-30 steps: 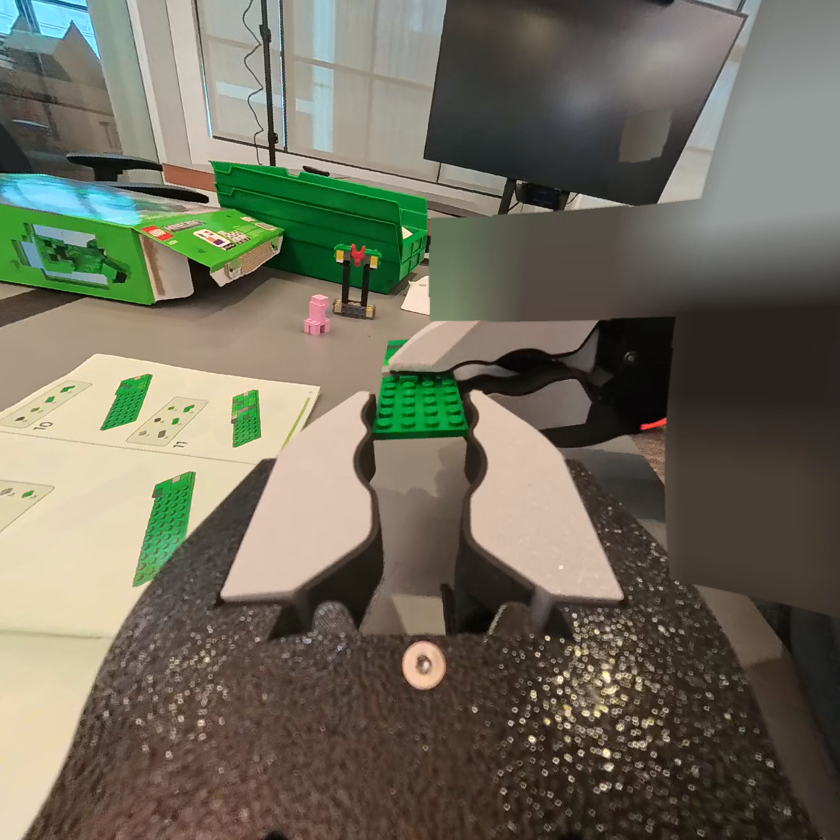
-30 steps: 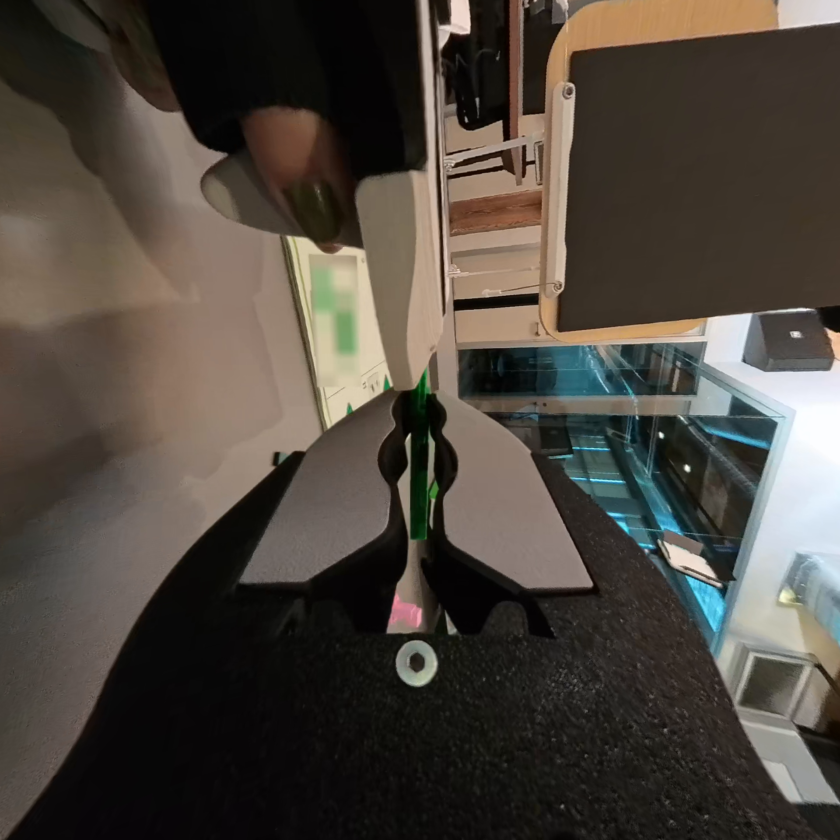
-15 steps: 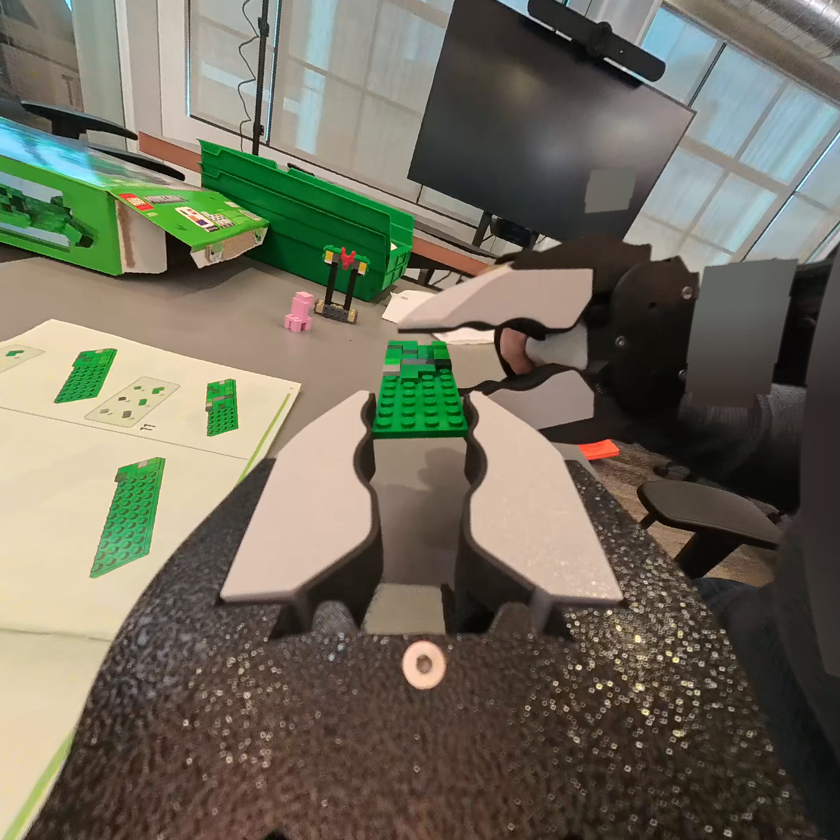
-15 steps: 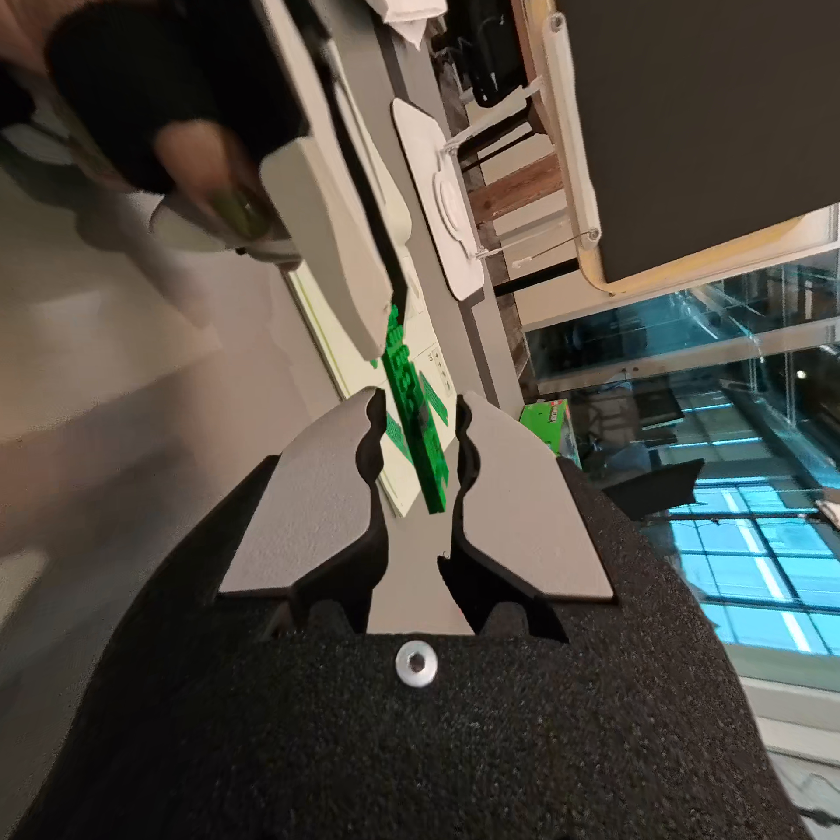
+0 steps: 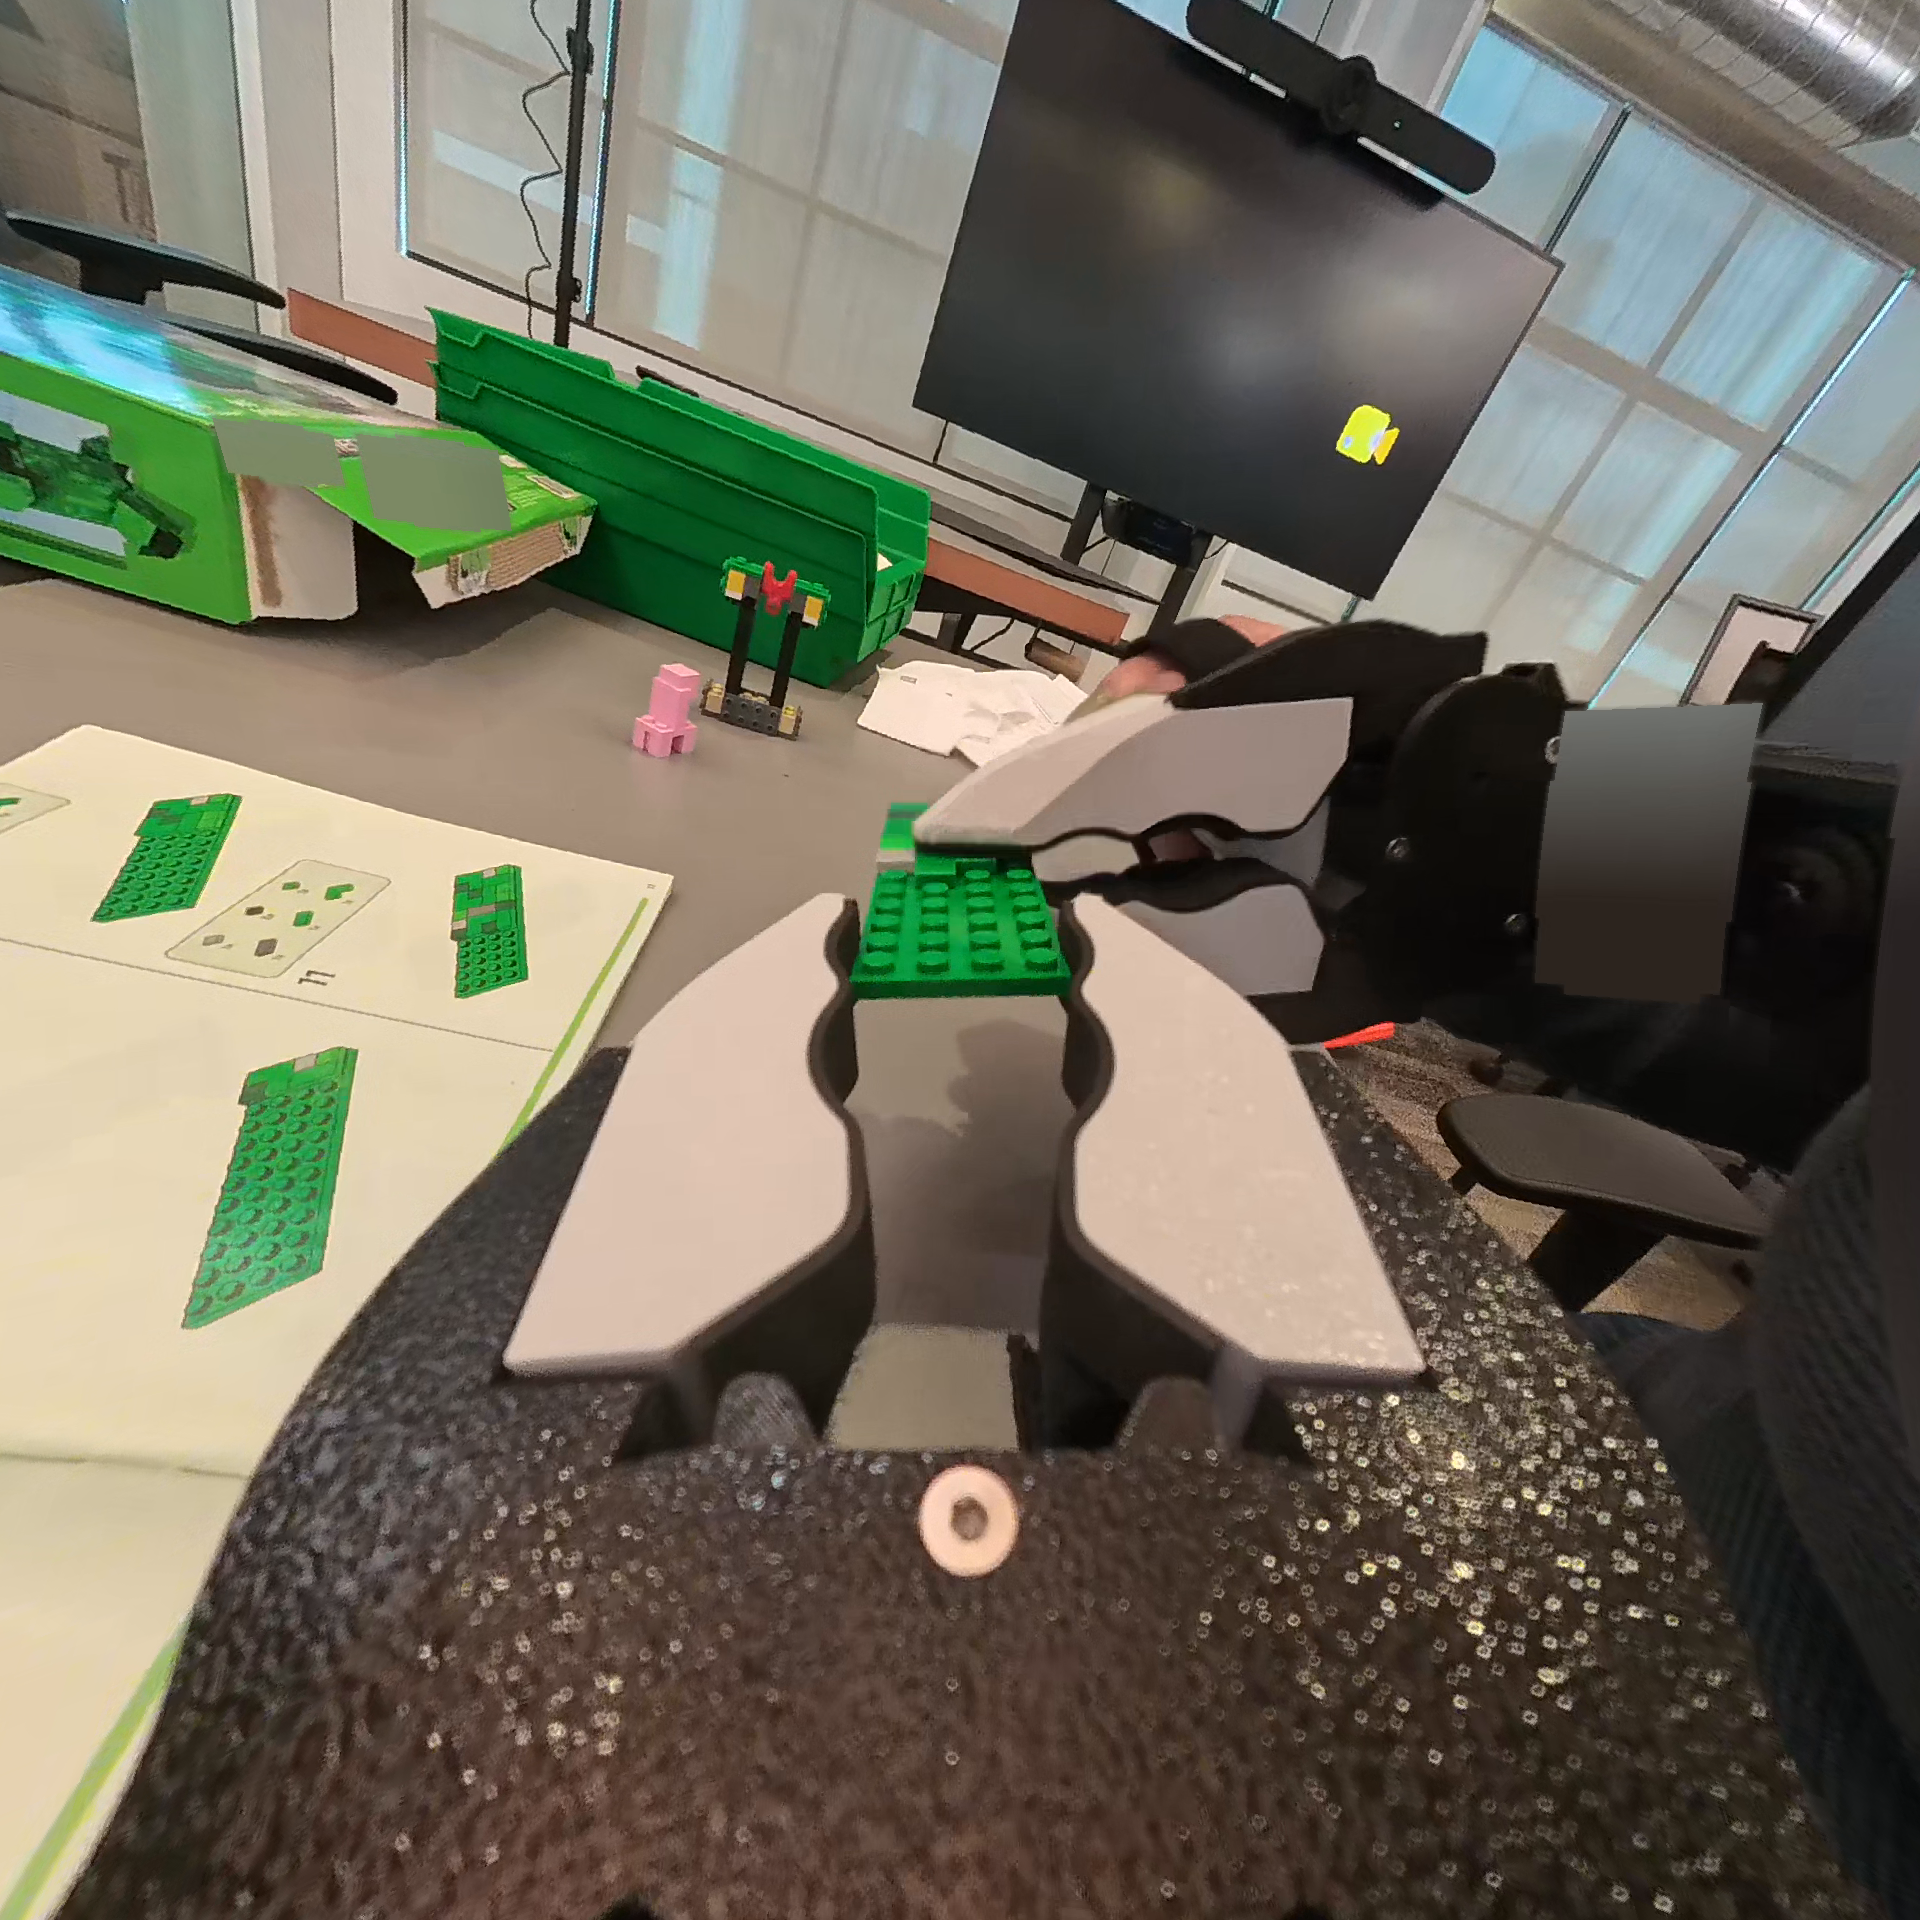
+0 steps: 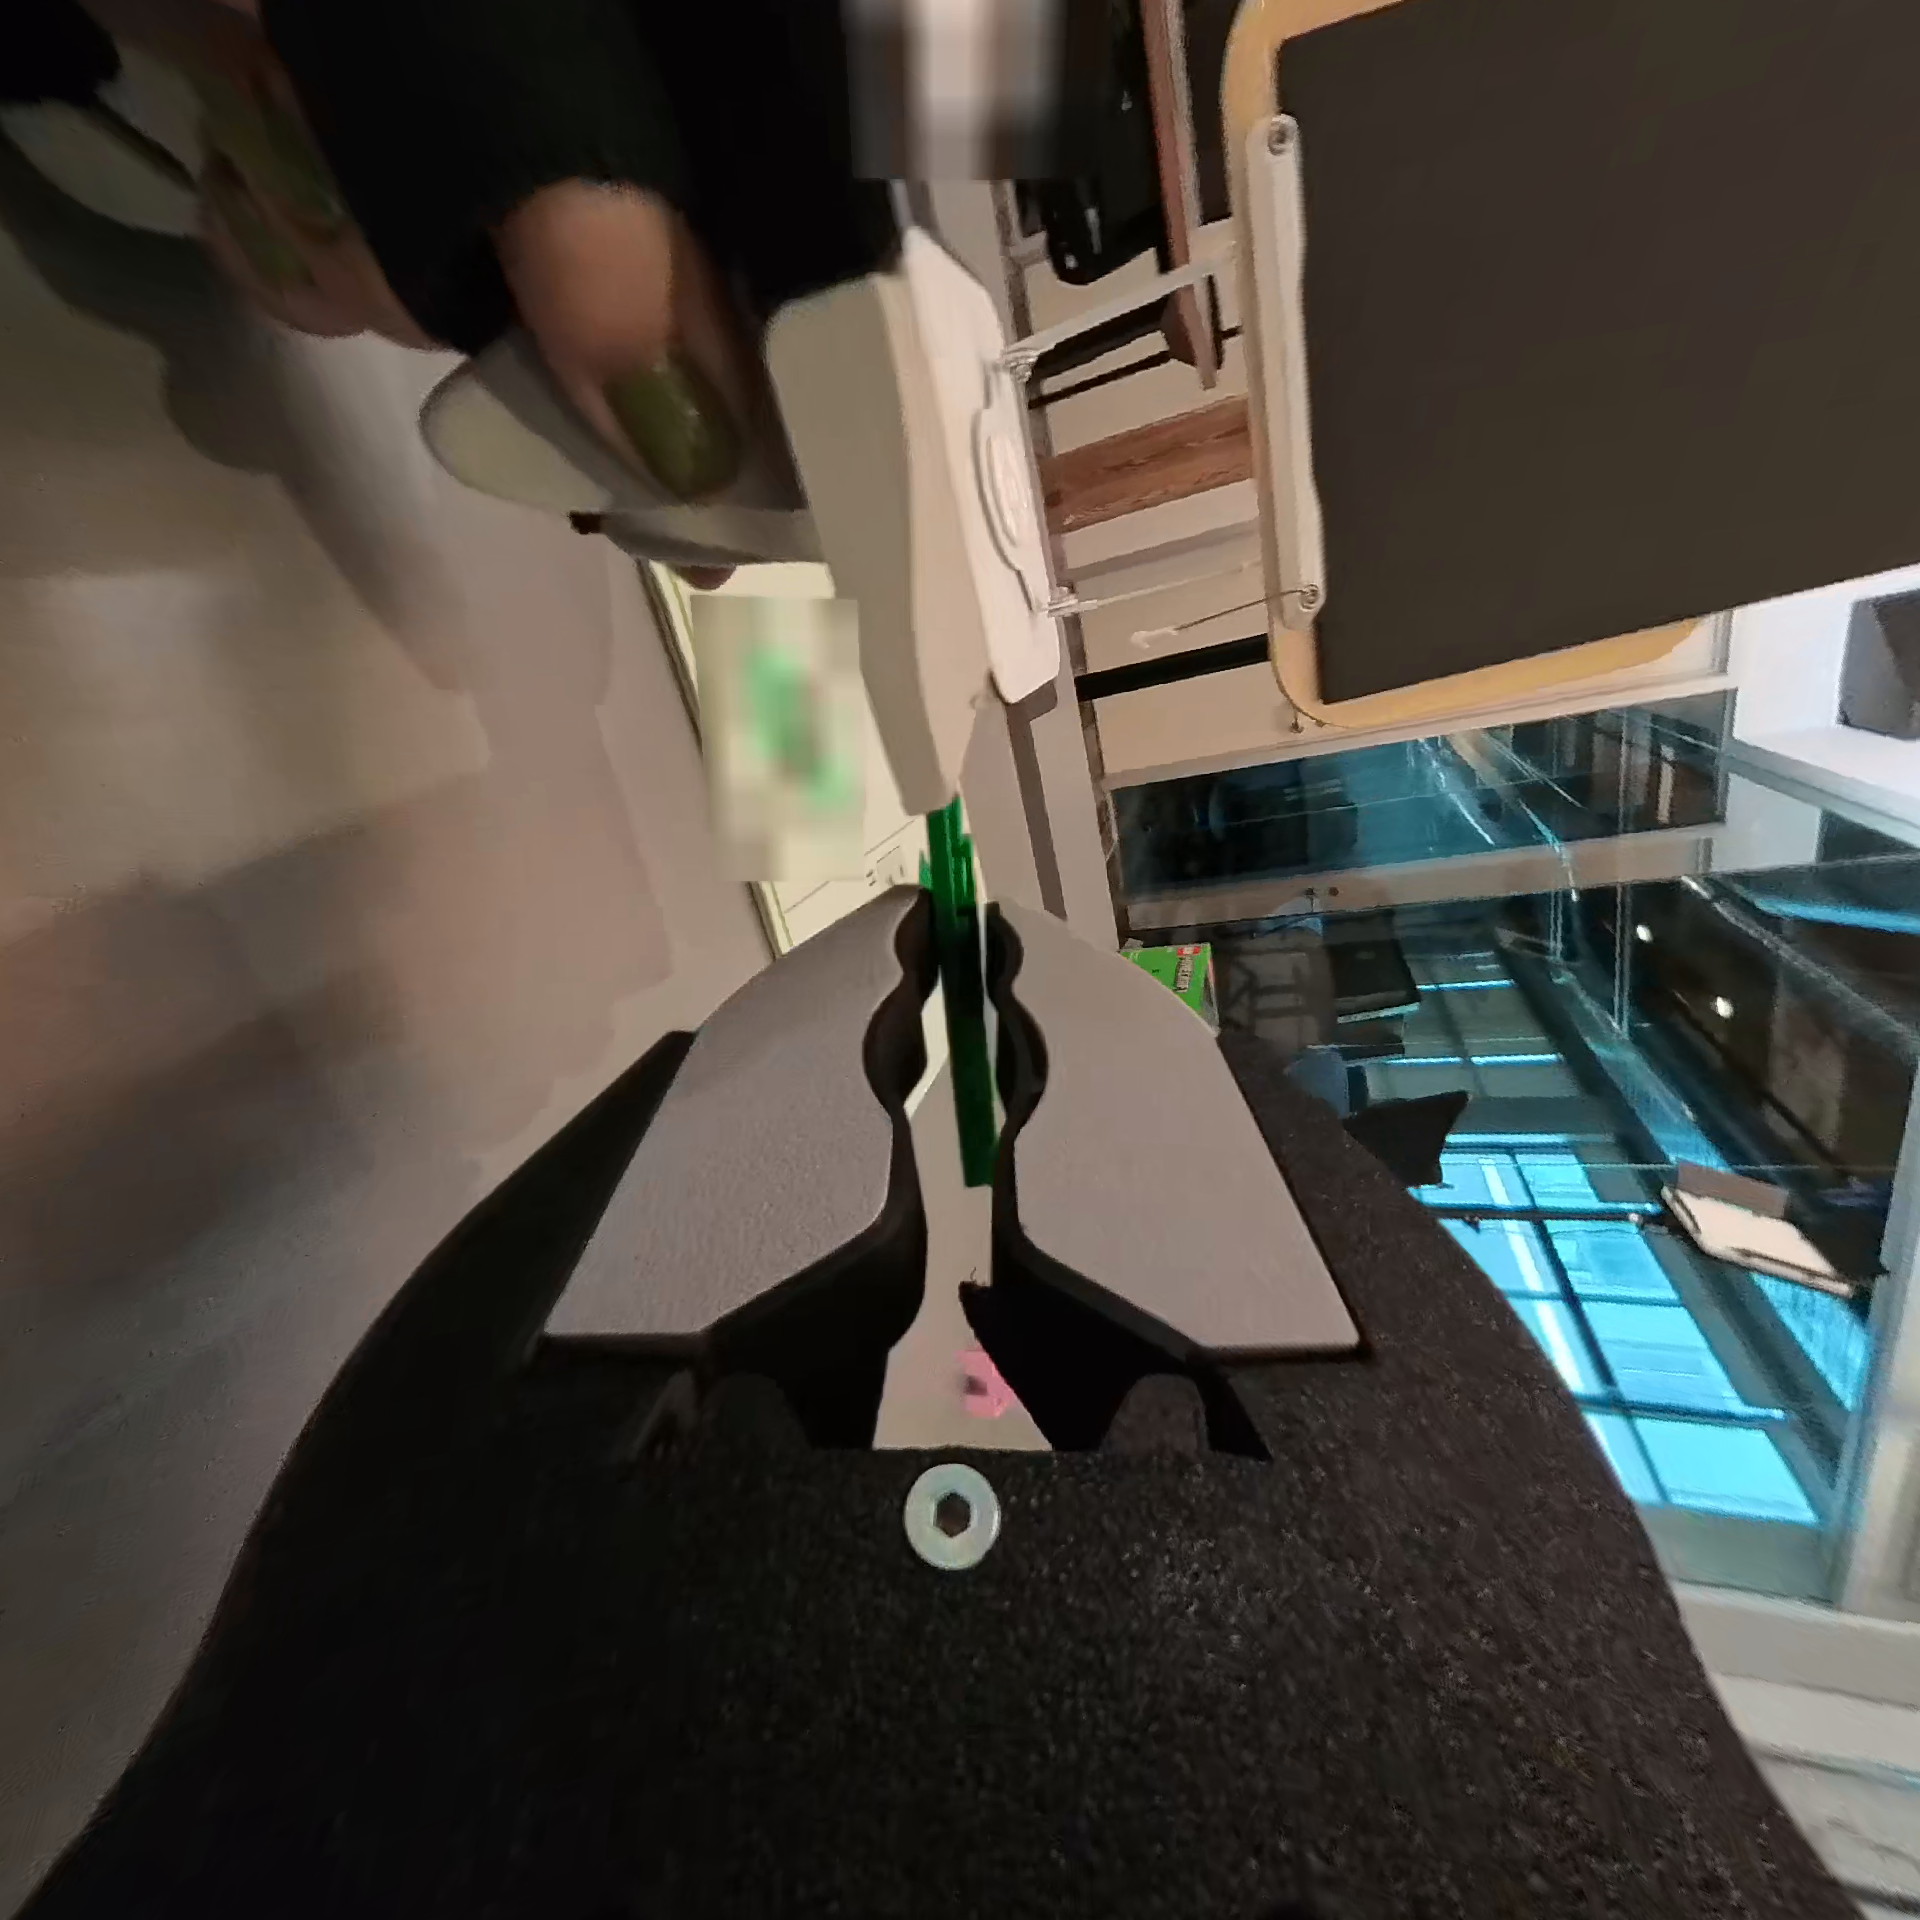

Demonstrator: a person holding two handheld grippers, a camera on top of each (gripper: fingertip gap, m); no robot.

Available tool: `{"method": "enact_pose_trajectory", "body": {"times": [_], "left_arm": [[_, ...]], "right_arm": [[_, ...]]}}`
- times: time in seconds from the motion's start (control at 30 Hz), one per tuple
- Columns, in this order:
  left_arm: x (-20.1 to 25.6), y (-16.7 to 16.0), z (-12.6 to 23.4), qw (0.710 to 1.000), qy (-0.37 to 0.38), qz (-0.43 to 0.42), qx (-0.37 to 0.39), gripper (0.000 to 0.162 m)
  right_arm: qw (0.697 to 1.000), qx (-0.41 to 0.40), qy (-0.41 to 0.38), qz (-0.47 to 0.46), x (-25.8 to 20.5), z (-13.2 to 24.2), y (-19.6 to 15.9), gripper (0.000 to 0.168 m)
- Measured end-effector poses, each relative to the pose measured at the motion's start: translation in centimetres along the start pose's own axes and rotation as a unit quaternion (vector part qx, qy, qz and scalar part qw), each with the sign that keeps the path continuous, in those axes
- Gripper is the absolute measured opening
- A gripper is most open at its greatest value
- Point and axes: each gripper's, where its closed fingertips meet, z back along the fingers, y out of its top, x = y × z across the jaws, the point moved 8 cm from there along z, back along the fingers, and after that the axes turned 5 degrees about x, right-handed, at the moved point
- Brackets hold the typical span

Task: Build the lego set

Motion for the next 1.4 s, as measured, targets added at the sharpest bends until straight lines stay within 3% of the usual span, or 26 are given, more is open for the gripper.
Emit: {"method": "enact_pose_trajectory", "body": {"times": [0.07, 0.13, 0.33, 0.53, 0.67, 0.77, 0.97, 1.23, 1.4], "left_arm": [[0.0, 0.1, 0.2, 1.0, 0.009, -0.013, 0.006, 0.036], [-0.2, 0.3, 0.5, 0.999, 0.029, -0.037, 0.011, 0.036], [-1.1, 1.1, 1.8, 0.988, 0.106, -0.107, 0.027, 0.036], [-0.9, 0.7, 1.4, 0.984, 0.11, -0.141, 0.0, 0.035], [-0.8, 0.8, 1.5, 0.977, 0.134, -0.166, 0.004, 0.035], [-1.0, 0.9, 1.8, 0.974, 0.148, -0.17, 0.01, 0.036], [-0.8, 0.8, 1.5, 0.974, 0.139, -0.18, -0.001, 0.036], [-0.7, 0.7, 1.4, 0.976, 0.121, -0.183, -0.007, 0.036], [-0.7, 0.7, 1.3, 0.975, 0.119, -0.186, -0.007, 0.036]], "right_arm": [[1.0, -0.003, -0.014, -0.027, 0.3, 0.2, -0.3, 0.031], [0.997, -0.007, -0.029, -0.074, 0.5, 0.6, -1.2, 0.039], [0.958, -0.041, -0.017, -0.283, 0.2, 1.2, -5.5, 0.027], [0.878, -0.105, 0.099, -0.457, -0.5, 0.2, -8.8, 0.023], [0.835, -0.131, 0.153, -0.512, -1.5, 0.2, -10.1, 0.021], [0.83, -0.128, 0.175, -0.515, -2.2, 0.2, -9.9, 0.019], [0.861, -0.128, 0.187, -0.456, -2.5, -0.9, -9.2, 0.014], [0.891, -0.106, 0.286, -0.336, -1.8, -1.9, -9.9, 0.015], [0.869, -0.082, 0.343, -0.347, -1.6, -2.6, -9.9, 0.008]]}}
